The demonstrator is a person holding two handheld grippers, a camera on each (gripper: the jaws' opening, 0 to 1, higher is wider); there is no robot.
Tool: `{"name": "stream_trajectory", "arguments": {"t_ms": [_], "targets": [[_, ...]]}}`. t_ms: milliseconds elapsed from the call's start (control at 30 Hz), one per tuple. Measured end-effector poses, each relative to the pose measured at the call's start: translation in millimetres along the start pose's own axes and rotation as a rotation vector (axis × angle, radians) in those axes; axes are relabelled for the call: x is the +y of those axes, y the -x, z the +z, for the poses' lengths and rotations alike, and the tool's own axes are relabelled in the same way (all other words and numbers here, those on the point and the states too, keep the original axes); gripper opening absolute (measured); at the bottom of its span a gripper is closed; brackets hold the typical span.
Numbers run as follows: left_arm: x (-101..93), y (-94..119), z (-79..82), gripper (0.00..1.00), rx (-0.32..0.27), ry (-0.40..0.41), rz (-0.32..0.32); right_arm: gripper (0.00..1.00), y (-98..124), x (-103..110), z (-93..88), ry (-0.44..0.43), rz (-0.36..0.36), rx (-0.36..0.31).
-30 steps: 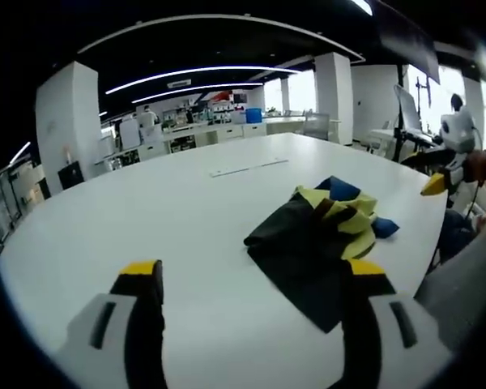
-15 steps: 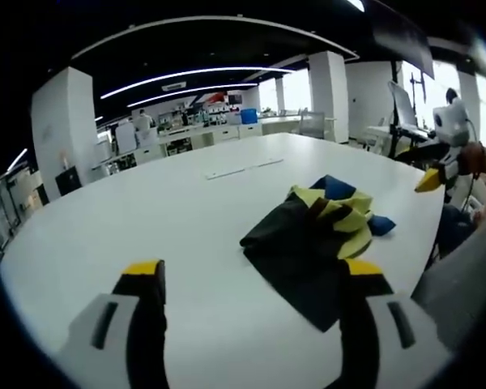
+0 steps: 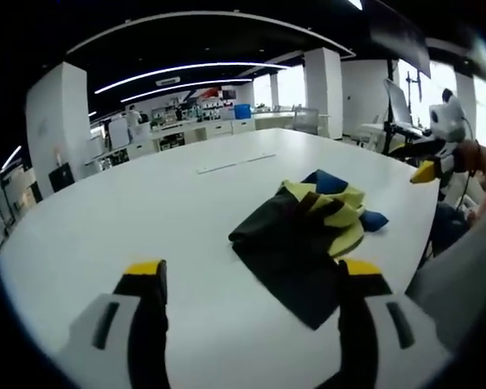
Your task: Fold the garment on the visible template until the final outline fits inside the template.
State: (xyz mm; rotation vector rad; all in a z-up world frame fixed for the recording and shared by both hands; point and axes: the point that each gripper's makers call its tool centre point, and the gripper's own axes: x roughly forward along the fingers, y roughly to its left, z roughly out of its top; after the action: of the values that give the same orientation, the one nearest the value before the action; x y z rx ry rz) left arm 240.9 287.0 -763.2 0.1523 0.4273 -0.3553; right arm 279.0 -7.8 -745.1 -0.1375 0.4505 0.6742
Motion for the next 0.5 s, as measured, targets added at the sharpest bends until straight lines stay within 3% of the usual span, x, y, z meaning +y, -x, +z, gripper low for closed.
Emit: {"name": "stream_trajectory", "arguments": {"t_ms": [100,367,500], "targets": [[-11.8,-2.1,4.3,0.85,-0.032,0.067,-0.054,0.97,0.2,-1.9,-0.6,-0.004,0.005,0.004],[-19.0,-0.2,5.9,0.84,-0.031,0.138,-0.072,0.97,6.3,-3.3,6.3,-0.014,0.018,0.010],[-20.6,-3.0,10.3,0.82,-0.027,0.136,-0.069,0.96,6.0,-6.0,9.0,-0.015,0.028,0.012]]}}
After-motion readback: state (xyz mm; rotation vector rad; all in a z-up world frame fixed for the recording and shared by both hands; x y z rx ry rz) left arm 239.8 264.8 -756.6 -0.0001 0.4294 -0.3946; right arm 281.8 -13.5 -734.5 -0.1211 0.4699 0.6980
